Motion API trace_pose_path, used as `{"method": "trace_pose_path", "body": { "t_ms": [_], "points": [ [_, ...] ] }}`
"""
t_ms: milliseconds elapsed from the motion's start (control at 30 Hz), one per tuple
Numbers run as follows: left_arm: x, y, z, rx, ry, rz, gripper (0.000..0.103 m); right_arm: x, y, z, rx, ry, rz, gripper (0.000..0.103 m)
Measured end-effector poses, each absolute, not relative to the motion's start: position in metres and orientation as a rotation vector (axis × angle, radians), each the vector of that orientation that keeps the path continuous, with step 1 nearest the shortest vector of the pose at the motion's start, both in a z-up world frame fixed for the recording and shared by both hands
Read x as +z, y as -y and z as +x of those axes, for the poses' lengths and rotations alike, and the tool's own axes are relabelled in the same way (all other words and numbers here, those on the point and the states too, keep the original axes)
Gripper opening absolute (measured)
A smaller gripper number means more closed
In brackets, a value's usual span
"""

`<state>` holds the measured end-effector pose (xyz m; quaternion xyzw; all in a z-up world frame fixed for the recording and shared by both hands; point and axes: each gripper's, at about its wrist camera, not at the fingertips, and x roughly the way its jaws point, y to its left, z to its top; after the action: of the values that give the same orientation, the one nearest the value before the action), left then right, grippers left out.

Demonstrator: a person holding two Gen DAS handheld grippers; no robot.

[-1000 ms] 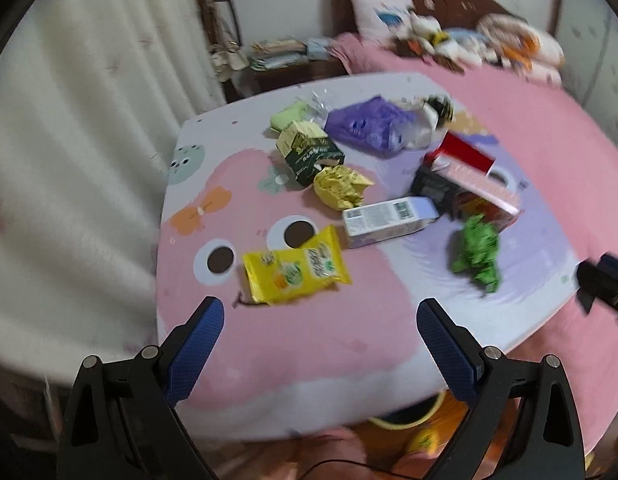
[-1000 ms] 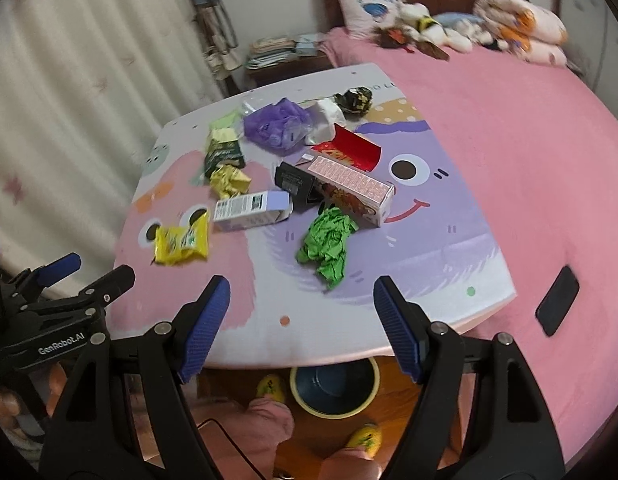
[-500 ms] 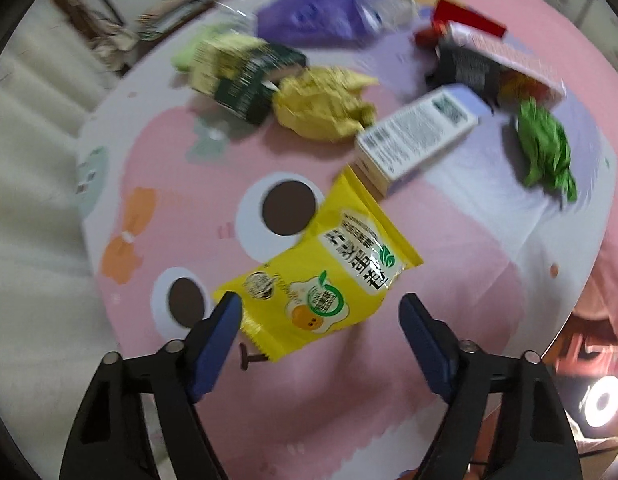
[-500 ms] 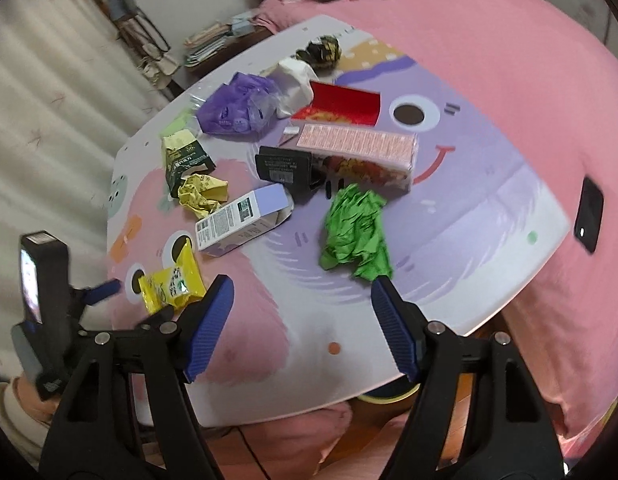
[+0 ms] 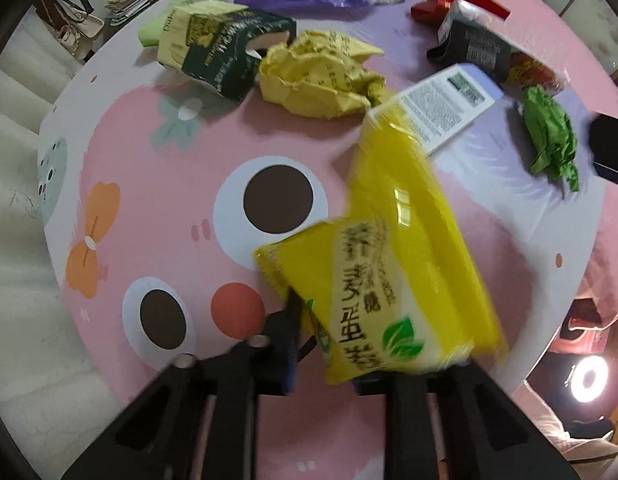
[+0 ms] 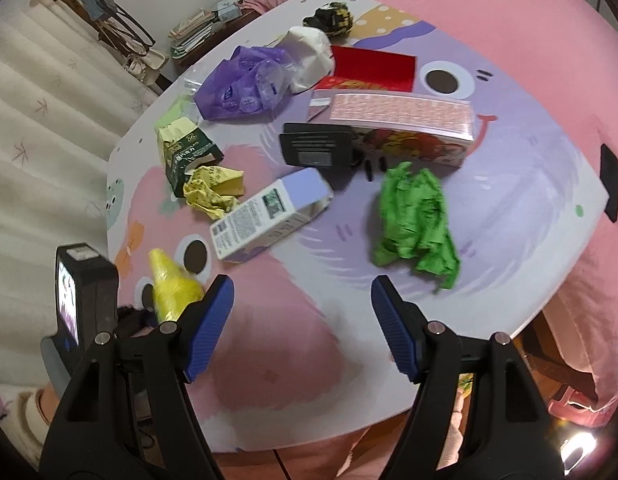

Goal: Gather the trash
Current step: 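Grasp the yellow snack bag with the left tool while the right tool grasps the white milk carton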

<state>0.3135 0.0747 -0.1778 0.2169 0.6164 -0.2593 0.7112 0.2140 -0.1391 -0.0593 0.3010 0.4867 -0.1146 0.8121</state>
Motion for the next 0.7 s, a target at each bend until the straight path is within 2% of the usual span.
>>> {"method": "trace_pose_path", "body": {
  "t_ms": [33,100,500,667,700],
  "points": [
    [-0.175,-0.075,0.312,-0.581,-1.367,0.467,0.006,-0.061,0.138,0.220,-0.242,-1.041,0.655,0.070],
    [-0.173,-0.080,0.315,-0.581,-1.362,0.436,0.004,-0.066,0.136,0.233,-0.238,-1.047,0.683,0.070],
    [-0.154,-0.107,0.314,-0.527,-1.307,0.329,0.004,-0.115,0.143,0.308,-0.368,-1.136,0.929,0.069],
    [-0.147,-0.117,0.320,-0.493,-1.318,0.289,0.003,-0.131,0.140,0.322,-0.372,-1.181,0.934,0.058],
    [-0.145,-0.122,0.322,-0.487,-1.321,0.281,0.003,-0.134,0.140,0.322,-0.364,-1.182,0.943,0.051]
  ]
}}
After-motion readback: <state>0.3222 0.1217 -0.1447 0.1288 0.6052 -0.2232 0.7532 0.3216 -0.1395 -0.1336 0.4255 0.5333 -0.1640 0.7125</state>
